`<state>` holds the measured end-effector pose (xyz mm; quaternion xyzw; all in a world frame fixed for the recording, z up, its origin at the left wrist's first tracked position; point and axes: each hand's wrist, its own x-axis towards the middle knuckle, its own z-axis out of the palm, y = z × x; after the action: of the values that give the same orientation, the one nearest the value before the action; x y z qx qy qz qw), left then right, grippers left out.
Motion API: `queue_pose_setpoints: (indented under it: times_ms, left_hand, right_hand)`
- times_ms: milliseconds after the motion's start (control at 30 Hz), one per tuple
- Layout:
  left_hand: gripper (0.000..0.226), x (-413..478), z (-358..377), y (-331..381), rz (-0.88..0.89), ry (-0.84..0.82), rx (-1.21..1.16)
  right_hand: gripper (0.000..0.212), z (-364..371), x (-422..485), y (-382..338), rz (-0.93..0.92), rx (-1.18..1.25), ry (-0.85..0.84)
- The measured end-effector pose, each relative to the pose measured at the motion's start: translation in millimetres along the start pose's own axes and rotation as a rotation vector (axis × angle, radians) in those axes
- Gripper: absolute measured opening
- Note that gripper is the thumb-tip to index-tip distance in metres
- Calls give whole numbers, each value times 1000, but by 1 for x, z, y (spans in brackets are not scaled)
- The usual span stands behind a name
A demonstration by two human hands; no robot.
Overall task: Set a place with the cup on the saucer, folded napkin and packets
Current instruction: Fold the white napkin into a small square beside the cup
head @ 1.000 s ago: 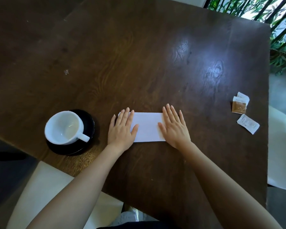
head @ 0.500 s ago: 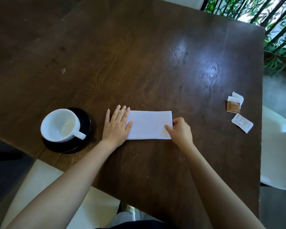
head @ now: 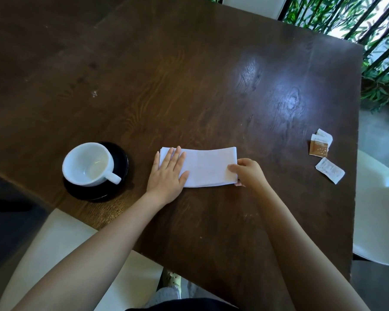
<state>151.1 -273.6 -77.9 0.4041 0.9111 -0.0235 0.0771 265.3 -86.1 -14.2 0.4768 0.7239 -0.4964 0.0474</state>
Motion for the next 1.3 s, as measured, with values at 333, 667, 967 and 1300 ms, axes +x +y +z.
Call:
queue_pose_setpoints:
  times_ms: [333,667,967,1300]
  left_hand:
    - [48,-17,-26,-8,-338,283,-729]
    - [51,-25,-30,-20,-733,240,-1302]
    - [38,-29,-37,-26,-742,227,-1381]
    - [41,-20,-44,-20,-627,84,-837]
  right_hand:
    - [12,26,-21,-49,-239,-47,45]
    - [27,101,-28,-86,-335,-168,-84]
    - [31,135,-28,-73,-361,-373,-203]
    - [25,76,-10,-32,-148,-204,129]
